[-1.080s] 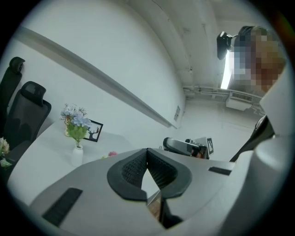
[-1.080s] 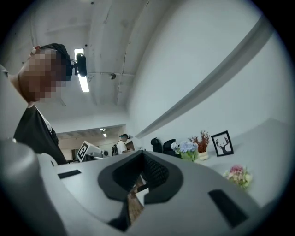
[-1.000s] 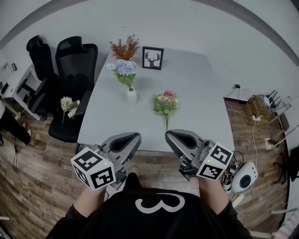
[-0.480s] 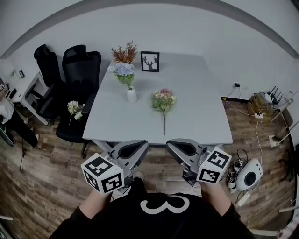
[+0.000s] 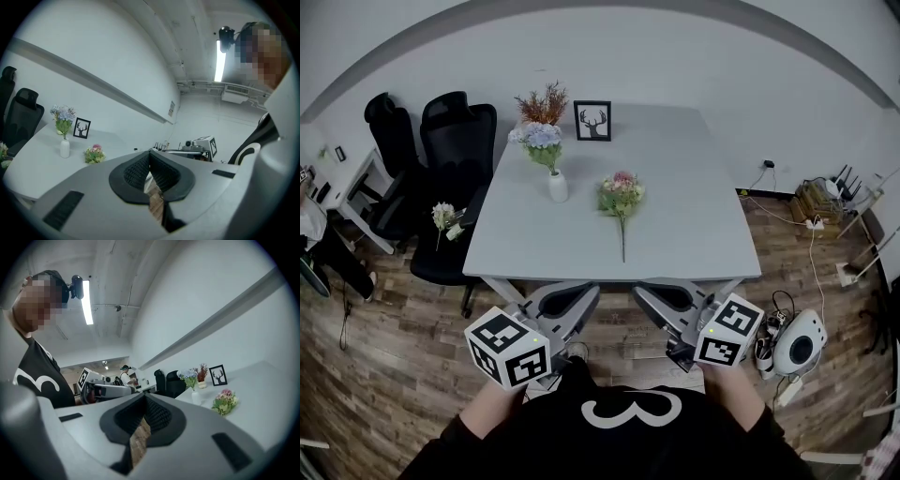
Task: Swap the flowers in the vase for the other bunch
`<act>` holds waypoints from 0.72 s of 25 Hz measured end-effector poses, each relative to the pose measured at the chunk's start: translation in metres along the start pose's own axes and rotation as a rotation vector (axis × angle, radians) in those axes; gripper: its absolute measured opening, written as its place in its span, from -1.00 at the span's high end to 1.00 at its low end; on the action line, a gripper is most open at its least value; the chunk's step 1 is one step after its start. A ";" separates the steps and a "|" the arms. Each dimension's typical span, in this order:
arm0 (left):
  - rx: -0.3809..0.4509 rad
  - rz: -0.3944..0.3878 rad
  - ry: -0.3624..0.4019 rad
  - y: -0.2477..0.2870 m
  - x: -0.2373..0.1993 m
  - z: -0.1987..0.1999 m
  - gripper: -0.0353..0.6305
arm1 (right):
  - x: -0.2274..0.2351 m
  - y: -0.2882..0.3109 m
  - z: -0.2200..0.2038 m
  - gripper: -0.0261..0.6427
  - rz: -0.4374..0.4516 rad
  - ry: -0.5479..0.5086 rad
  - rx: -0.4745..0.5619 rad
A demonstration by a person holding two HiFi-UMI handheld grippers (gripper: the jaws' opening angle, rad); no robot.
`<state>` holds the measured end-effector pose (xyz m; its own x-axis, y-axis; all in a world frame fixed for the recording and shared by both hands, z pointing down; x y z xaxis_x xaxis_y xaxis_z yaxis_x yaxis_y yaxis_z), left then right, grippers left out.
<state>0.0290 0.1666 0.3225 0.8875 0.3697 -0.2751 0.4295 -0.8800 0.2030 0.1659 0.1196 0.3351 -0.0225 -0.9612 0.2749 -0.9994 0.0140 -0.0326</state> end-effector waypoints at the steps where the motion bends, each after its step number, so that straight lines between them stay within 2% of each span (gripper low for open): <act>1: 0.000 -0.001 0.000 0.000 0.000 0.000 0.87 | -0.001 0.000 0.000 0.90 -0.001 -0.002 -0.002; 18: -0.019 -0.005 -0.042 -0.001 -0.013 -0.015 0.87 | 0.003 0.004 -0.011 0.90 -0.030 0.020 -0.018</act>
Point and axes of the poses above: the fingertips, and each gripper's own axes: y forward along the fingers, x to its right, z out of its top, the point moved 5 cm from there along -y, backward along the fingers, and after that the axes turned 12 degrees about z, right-handed, at the moved point
